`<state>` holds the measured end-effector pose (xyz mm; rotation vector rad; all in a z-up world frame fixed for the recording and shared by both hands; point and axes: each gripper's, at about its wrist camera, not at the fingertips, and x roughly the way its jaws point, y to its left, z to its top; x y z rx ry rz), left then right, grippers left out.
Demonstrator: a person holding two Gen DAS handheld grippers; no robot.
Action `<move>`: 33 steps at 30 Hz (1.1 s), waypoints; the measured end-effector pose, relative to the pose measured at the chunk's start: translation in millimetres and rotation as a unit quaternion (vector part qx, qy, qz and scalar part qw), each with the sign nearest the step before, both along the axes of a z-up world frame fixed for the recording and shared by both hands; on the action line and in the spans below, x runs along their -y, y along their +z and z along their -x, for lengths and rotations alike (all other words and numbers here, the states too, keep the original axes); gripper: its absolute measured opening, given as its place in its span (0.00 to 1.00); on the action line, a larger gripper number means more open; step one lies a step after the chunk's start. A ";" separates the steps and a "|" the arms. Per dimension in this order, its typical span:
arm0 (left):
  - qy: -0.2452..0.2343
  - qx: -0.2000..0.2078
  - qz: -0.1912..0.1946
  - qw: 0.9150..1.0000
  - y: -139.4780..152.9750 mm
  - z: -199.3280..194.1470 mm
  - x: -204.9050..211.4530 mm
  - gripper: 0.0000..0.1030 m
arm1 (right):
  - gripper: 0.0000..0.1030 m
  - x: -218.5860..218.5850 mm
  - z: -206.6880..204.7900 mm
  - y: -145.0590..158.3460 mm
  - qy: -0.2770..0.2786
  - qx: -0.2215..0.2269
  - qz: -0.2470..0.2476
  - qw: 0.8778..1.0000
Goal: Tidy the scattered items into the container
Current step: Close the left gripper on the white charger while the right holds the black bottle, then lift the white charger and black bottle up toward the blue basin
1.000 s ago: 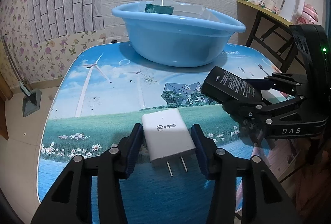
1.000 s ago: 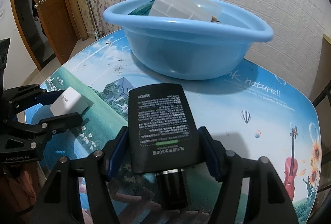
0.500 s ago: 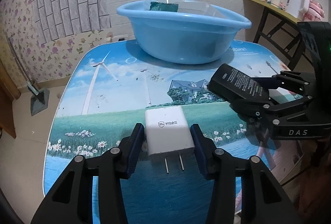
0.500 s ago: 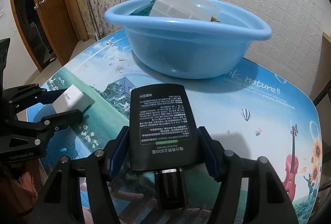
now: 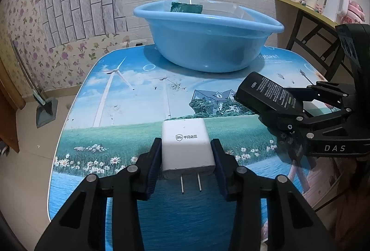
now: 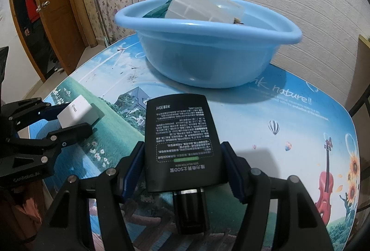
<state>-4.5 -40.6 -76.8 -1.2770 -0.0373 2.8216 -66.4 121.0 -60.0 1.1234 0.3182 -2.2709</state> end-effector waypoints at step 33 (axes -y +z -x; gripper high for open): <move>0.008 -0.031 -0.020 0.999 29.3 -2.1 6.5 0.40 | 0.60 -0.2 -10.8 27.8 0.007 -0.021 0.027 0.999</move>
